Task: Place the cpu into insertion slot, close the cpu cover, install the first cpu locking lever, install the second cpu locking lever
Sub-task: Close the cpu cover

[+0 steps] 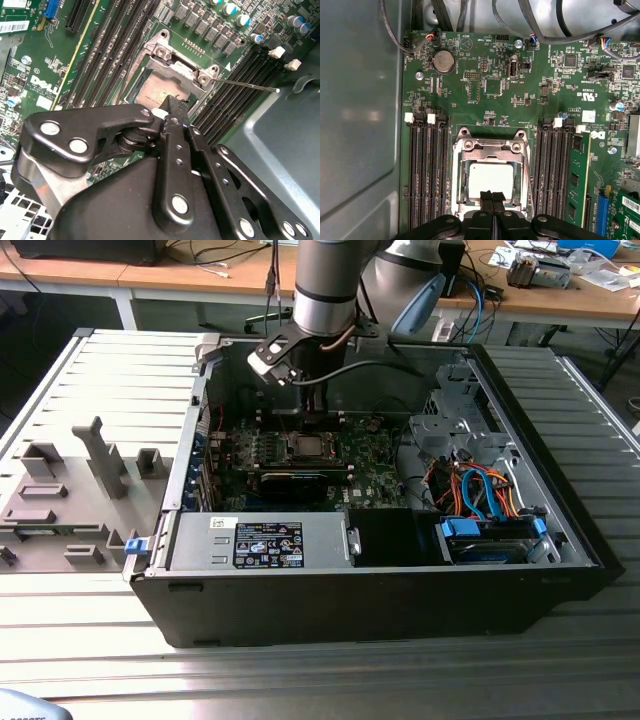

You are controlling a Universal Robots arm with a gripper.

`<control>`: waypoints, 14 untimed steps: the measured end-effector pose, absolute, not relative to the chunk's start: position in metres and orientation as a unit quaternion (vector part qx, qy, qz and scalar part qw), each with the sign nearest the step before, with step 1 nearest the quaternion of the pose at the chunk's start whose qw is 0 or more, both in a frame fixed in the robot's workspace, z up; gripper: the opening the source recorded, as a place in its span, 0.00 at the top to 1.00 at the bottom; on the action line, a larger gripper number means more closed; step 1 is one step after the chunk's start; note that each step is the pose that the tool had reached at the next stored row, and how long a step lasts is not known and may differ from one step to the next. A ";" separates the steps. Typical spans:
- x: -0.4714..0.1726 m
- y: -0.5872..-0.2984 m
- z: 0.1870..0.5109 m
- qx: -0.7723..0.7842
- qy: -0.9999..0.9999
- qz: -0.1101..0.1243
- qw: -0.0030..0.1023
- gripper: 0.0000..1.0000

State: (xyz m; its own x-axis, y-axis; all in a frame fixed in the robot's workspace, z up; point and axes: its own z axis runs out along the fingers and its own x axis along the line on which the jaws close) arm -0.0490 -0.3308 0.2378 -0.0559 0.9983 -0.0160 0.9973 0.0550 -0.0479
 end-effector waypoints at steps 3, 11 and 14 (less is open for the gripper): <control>-0.049 -0.331 0.237 -0.687 -0.726 0.023 0.011 0.89; -0.051 -0.331 0.229 -0.687 -0.726 0.023 0.011 0.89; -0.052 -0.331 0.226 -0.687 -0.726 0.023 0.011 0.89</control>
State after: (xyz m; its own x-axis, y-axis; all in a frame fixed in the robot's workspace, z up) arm -0.0516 -0.3307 0.2265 -0.0559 0.9983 -0.0159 0.9973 0.0551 -0.0478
